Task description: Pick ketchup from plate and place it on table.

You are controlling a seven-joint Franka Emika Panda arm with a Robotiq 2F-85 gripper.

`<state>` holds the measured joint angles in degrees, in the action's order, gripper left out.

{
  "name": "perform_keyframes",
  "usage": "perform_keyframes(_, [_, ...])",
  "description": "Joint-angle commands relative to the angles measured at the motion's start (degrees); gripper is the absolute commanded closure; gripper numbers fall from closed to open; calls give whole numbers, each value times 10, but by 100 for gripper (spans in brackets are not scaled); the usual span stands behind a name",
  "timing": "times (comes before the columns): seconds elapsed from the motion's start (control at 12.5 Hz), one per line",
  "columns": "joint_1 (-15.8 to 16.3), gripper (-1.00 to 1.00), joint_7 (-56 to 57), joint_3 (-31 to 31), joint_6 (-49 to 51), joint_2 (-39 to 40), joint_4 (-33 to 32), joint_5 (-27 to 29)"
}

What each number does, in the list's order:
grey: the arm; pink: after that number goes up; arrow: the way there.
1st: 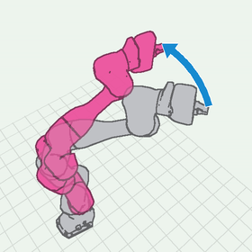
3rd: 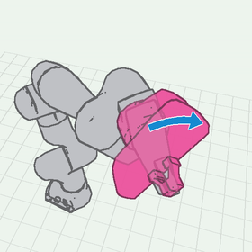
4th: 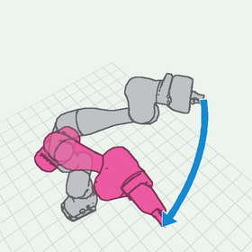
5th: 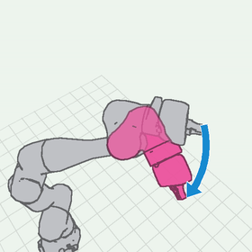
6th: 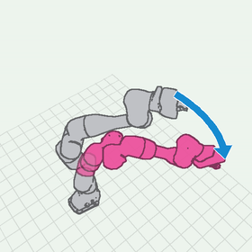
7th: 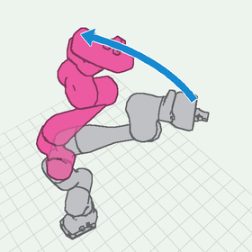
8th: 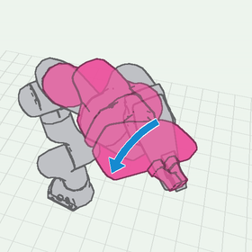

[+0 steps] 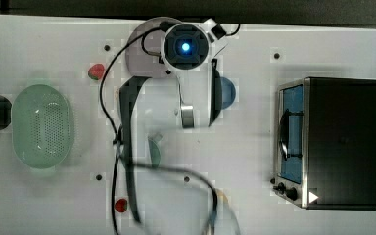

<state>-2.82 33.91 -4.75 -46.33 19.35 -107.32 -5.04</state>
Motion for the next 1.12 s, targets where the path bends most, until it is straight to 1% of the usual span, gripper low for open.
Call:
perform_keyframes(0.08, [-8,-23,-5,-5,49,-69,-40,0])
perform_keyframes(0.32, [-13,-23,-5,2,67,-128,-118,1])
perform_keyframes(0.56, [-20,-23,-20,14,66,-149,-180,14])
perform_keyframes(0.8, [-24,-23,-72,26,64,-138,-218,37])
perform_keyframes(1.12, [-25,-23,-75,31,17,-89,-230,37])
